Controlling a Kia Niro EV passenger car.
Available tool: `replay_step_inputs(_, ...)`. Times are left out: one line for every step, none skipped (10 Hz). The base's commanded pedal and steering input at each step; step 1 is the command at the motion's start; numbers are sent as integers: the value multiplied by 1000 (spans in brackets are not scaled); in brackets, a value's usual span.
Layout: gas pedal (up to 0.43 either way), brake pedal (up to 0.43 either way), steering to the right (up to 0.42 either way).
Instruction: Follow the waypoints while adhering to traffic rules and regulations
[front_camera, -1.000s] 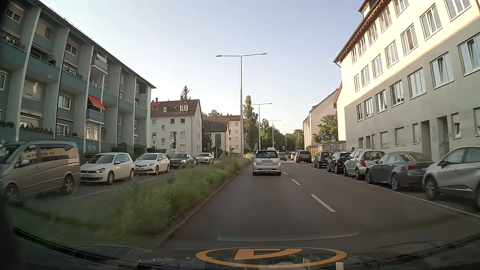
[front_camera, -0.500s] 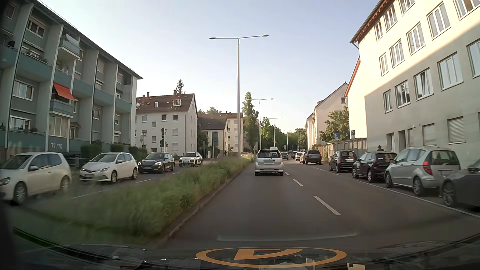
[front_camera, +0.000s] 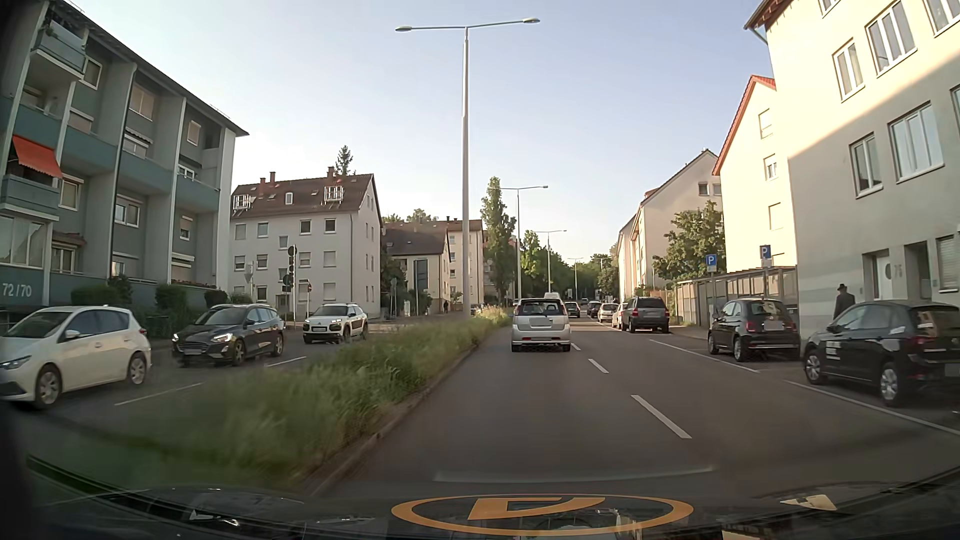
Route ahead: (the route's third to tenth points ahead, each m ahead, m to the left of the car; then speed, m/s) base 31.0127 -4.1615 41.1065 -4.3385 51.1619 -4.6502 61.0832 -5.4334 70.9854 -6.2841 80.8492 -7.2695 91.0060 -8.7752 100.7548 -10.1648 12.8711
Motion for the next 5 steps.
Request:
replay_step_inputs(150, 0, 1)
replay_step_inputs(150, 0, 1)
replay_step_inputs(150, 0, 1)
replay_step_inputs(150, 0, 1)
replay_step_inputs(150, 0, 1)
